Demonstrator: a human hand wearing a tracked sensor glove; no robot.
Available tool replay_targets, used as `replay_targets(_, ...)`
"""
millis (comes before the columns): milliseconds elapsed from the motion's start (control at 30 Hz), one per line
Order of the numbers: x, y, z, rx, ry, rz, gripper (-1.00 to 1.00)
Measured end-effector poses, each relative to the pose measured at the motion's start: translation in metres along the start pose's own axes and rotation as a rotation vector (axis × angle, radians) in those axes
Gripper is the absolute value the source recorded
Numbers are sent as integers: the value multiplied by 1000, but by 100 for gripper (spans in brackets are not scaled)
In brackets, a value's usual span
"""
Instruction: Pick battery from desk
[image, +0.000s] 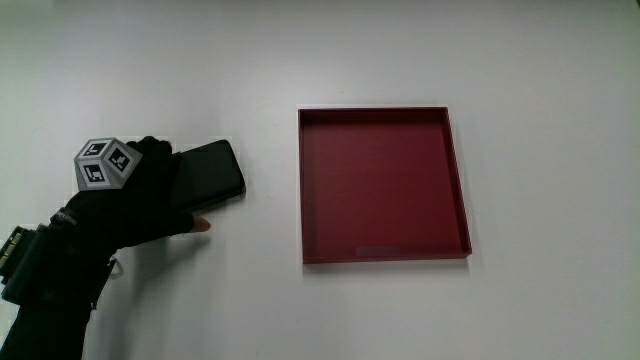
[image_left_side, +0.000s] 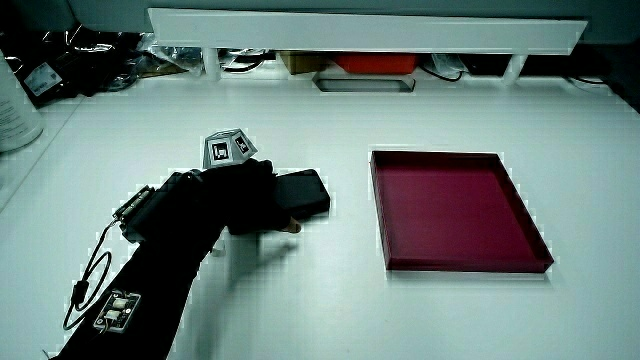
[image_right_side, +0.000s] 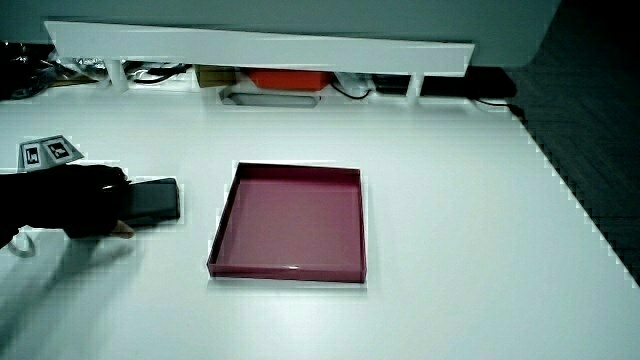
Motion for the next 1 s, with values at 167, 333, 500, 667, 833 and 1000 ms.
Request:
replay_targets(167, -2, 18, 13, -52, -1, 37, 0)
replay_targets(333, -19, 37, 4, -140, -33, 91, 0)
replay_targets(500, -34, 52, -9, -208, -71, 140, 0)
replay_targets(667, -41, 62, -25, -277, -98, 159, 0)
replay_targets(833, -36, 68, -36, -308, -62, 205, 0)
replay_targets(1000, -38, 71, -44, -320, -32, 213, 0)
